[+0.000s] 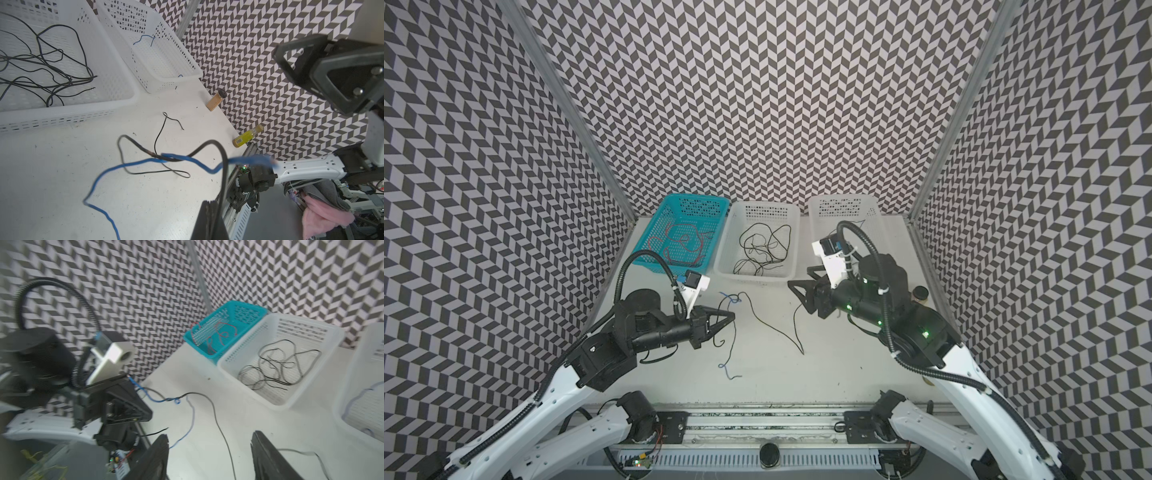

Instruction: Untangle the cables

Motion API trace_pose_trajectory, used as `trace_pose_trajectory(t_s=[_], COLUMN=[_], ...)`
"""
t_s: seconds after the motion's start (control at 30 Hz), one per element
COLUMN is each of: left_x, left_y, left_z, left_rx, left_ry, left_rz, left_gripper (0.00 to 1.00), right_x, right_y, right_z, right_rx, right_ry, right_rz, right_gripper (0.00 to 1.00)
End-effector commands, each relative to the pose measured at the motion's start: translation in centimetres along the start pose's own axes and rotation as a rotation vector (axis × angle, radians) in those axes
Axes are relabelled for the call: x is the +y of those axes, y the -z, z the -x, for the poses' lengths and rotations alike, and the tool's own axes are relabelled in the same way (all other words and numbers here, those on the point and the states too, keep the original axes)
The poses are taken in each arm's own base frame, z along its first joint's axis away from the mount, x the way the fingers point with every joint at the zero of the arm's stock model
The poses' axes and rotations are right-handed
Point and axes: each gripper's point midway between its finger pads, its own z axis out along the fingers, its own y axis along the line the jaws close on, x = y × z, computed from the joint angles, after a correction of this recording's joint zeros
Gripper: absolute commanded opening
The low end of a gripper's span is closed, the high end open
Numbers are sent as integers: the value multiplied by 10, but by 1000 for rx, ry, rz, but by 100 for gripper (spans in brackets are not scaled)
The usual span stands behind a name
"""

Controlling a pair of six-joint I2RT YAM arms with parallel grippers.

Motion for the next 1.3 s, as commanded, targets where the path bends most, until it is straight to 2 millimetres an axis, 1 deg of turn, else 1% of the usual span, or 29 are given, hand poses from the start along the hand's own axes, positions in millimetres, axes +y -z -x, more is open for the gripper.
trace_pose_trajectory(t_s=[0.0, 0.07, 0.17, 0.23, 0.27, 0.33, 0.37, 0.43, 0.5, 0.53, 0.6, 0.7, 0.8, 0.87, 0.9, 1.03, 1.13, 1.27], left_x=[-20, -23, -30, -35, -39, -42, -43, -46, -47, -48, -48, -50, -50, -49, -50, -52, -54, -56], left_y=[5, 5, 6, 7, 8, 10, 11, 13, 15, 15, 15, 15, 15, 15, 15, 17, 17, 18], left_z=[25, 30, 36, 39, 41, 44, 45, 47, 49, 49, 49, 50, 51, 51, 51, 52, 53, 54], left_rx=[-68, -78, -94, -99, -100, -102, -103, -108, -111, -112, -110, -109, -109, -110, -111, -116, -118, -123], left_ry=[17, 34, 50, 55, 56, 58, 59, 63, 66, 66, 67, 60, 54, 55, 57, 57, 56, 58], left_rz=[-65, -74, -105, -124, -134, -139, -141, -147, -148, -149, -148, -155, -150, -149, -154, -160, -166, -176], left_gripper=[0, 0, 0, 0, 0, 0, 0, 0, 0, 0, 0, 0, 0, 0, 0, 0, 0, 0], right_x=[41, 44, 51, 58, 58, 46, 37, 15, -2, -7, -5, 11, 24, 30, 29, 16, 13, 0], right_y=[-11, -21, -35, -51, -60, -75, -79, -82, -79, -78, -80, -87, -90, -92, -95, -113, -124, -139], right_z=[-18, -38, -61, -79, -89, -104, -108, -114, -117, -119, -127, -136, -128, -123, -124, -139, -143, -154], right_rx=[-11, -26, -64, -31, 7, 86, 97, 62, 30, 29, 65, 124, 86, 47, 44, 98, 112, 138], right_ry=[-38, -59, -68, -44, -23, 9, 18, 29, 27, 25, 18, -22, -69, -91, -95, -91, -97, -108], right_rz=[270, 294, 344, 347, 322, 239, 182, 69, -12, -37, -19, 66, 134, 168, 170, 99, 84, 25], right_gripper=[62, 61, 60, 61, 61, 60, 60, 61, 61, 61, 61, 60, 60, 61, 61, 61, 61, 60])
